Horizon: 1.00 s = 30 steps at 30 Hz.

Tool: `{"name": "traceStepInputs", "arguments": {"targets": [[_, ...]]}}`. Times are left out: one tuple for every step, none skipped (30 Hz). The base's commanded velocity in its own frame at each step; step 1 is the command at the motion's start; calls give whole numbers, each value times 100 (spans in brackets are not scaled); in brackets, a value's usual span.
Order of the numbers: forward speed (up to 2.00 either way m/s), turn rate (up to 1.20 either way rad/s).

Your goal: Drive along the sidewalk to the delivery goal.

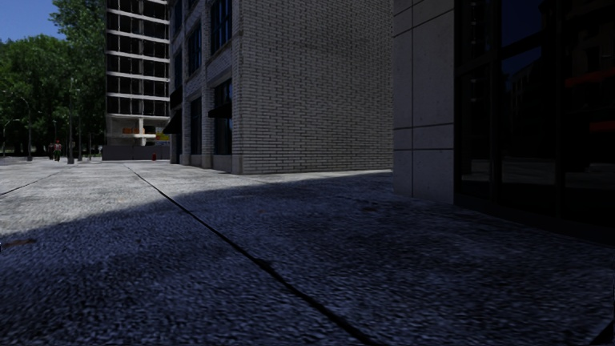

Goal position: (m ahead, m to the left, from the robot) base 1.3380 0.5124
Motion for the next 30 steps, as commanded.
{"name": "traceStepInputs", "arguments": {"targets": [[116, 39], [116, 39], [115, 39], [115, 39], [115, 39], [115, 39], [115, 39], [115, 29], [115, 0], [115, 0], [115, 0], [115, 0], [115, 0], [115, 0], [115, 0], [115, 0], [115, 0], [115, 0], [115, 0], [115, 0], [115, 0], [115, 0], [115, 0], [114, 0], [114, 0], [114, 0], [114, 0], [113, 0], [113, 0], [88, 0]]}}
